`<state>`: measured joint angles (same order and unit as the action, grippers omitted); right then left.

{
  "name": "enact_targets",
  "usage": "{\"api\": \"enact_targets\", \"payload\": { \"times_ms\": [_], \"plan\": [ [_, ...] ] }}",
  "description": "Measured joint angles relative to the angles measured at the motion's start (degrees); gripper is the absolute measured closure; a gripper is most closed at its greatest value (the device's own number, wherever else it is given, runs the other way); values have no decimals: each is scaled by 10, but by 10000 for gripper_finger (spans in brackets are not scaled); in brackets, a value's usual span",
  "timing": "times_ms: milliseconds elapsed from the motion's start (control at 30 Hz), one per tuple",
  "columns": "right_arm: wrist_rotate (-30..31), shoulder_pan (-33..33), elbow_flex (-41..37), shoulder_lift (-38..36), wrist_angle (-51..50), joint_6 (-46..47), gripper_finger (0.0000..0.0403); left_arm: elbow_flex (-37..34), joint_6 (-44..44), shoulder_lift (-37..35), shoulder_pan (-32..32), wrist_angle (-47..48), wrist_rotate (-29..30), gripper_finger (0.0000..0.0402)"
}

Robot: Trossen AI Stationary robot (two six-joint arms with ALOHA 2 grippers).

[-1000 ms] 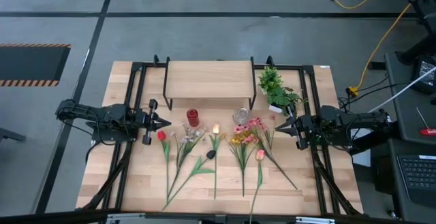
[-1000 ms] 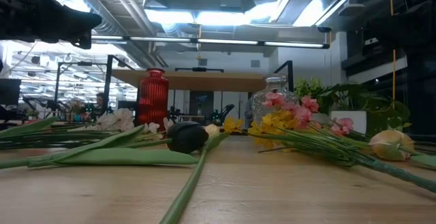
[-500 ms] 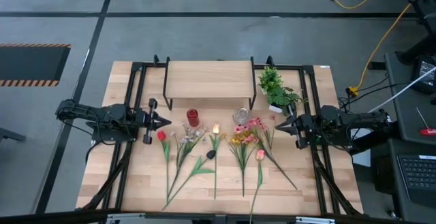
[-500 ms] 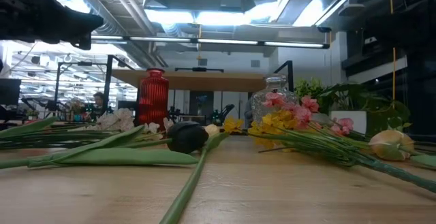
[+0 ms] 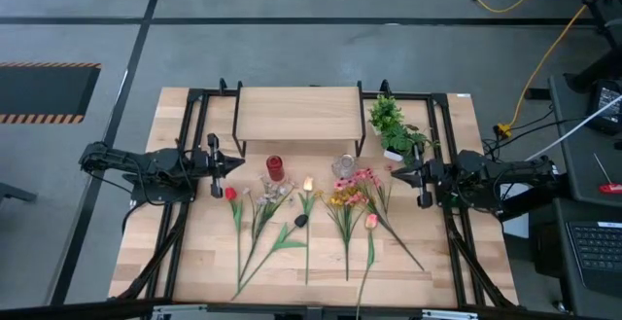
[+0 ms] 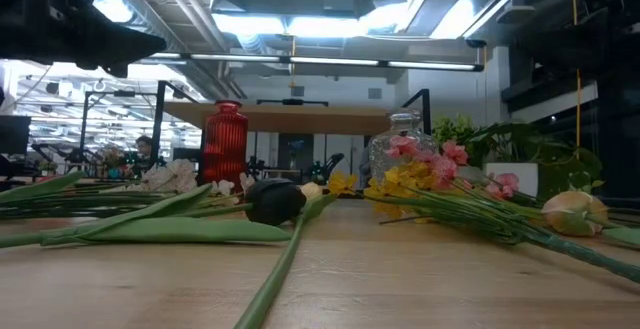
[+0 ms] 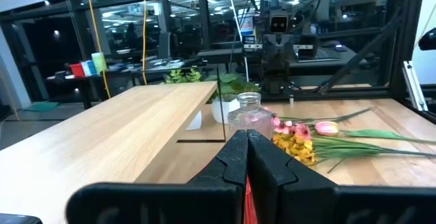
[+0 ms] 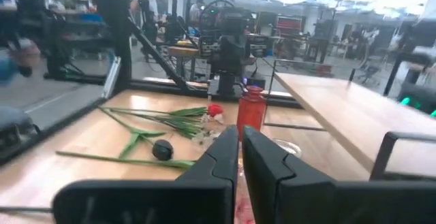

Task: Pick and place flowers into a vace then onto a shelf
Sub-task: Put the pink flowers into the transparent flower vase

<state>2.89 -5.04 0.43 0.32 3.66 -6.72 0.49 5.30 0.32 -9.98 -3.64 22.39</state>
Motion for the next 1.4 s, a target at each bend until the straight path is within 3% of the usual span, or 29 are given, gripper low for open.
{"api": "enact_targets", "payload": {
  "times_ms": [167,267,567,733,1167,1300,1400],
  "plan": [
    [48,0,0,0,29,-103,377,0,0,0,0,0,0,398],
    [66,0,0,0,41,-118,377,0,0,0,0,0,0,398],
    [65,0,0,5,46,2,380,0,-40,17,0,-53,23,398],
    [57,0,12,32,51,56,399,3,-57,63,0,-119,-6,398],
    [14,-13,147,251,42,135,401,112,-119,273,-1,-120,-1,398],
    [8,-54,209,335,6,137,401,147,-165,335,-2,-120,-39,398],
    [52,-87,255,387,-55,147,401,169,-151,380,-2,-120,-84,398]
  ]
}}
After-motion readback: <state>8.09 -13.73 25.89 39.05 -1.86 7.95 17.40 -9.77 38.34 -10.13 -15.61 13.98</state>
